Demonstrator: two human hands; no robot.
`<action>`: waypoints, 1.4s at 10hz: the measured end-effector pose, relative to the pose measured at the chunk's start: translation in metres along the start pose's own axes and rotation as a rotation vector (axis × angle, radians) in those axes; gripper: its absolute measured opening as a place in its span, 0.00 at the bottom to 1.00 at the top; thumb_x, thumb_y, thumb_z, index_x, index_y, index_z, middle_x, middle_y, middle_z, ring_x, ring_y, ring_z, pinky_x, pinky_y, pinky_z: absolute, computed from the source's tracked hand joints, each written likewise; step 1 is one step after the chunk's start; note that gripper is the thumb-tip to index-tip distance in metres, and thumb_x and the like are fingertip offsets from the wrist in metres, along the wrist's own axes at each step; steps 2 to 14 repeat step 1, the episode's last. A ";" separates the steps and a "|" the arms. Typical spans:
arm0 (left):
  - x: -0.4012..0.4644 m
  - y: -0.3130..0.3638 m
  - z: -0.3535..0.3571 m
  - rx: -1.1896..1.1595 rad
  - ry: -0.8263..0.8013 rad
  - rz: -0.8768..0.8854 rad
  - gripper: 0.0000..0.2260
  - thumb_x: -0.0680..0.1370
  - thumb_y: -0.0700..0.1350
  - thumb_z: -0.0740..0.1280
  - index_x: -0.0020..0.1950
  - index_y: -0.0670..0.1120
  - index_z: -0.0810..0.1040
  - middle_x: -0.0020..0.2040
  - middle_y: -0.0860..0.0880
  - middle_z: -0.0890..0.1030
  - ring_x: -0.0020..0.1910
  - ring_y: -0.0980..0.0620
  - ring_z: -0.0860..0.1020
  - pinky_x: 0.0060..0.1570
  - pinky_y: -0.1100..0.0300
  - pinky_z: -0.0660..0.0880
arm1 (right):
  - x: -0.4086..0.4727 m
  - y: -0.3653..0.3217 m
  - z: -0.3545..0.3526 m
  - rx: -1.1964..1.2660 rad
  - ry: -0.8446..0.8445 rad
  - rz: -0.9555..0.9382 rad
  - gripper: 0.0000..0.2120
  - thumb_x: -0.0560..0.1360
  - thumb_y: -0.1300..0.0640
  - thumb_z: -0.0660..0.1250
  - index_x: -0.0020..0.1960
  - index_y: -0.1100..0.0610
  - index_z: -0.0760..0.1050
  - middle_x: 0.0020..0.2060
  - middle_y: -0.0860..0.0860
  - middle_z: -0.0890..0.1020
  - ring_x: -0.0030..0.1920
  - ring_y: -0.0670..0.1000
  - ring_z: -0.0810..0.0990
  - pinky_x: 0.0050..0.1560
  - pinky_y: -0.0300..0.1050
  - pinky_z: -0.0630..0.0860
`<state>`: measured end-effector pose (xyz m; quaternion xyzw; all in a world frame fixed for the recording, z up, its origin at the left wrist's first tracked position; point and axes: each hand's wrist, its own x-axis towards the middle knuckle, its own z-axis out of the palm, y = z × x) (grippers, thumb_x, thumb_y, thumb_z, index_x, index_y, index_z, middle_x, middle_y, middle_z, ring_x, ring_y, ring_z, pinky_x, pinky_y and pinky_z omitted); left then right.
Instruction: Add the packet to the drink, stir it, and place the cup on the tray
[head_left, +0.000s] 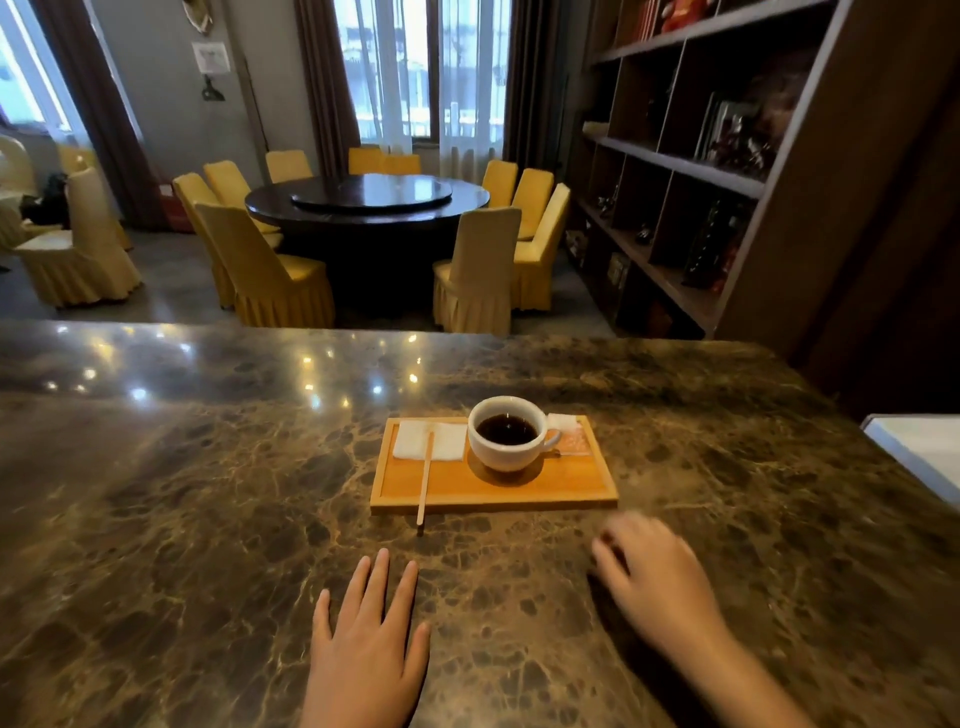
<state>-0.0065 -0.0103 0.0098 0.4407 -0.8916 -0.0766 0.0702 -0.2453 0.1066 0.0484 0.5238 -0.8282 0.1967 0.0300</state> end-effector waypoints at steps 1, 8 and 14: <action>0.012 0.004 -0.007 0.090 -0.110 0.010 0.49 0.53 0.73 0.24 0.72 0.58 0.46 0.74 0.50 0.45 0.71 0.51 0.49 0.67 0.43 0.49 | -0.040 0.003 0.018 -0.061 0.061 -0.055 0.14 0.73 0.45 0.53 0.43 0.47 0.76 0.38 0.48 0.82 0.38 0.49 0.83 0.37 0.47 0.78; 0.012 0.004 -0.007 0.090 -0.110 0.010 0.49 0.53 0.73 0.24 0.72 0.58 0.46 0.74 0.50 0.45 0.71 0.51 0.49 0.67 0.43 0.49 | -0.040 0.003 0.018 -0.061 0.061 -0.055 0.14 0.73 0.45 0.53 0.43 0.47 0.76 0.38 0.48 0.82 0.38 0.49 0.83 0.37 0.47 0.78; 0.012 0.004 -0.007 0.090 -0.110 0.010 0.49 0.53 0.73 0.24 0.72 0.58 0.46 0.74 0.50 0.45 0.71 0.51 0.49 0.67 0.43 0.49 | -0.040 0.003 0.018 -0.061 0.061 -0.055 0.14 0.73 0.45 0.53 0.43 0.47 0.76 0.38 0.48 0.82 0.38 0.49 0.83 0.37 0.47 0.78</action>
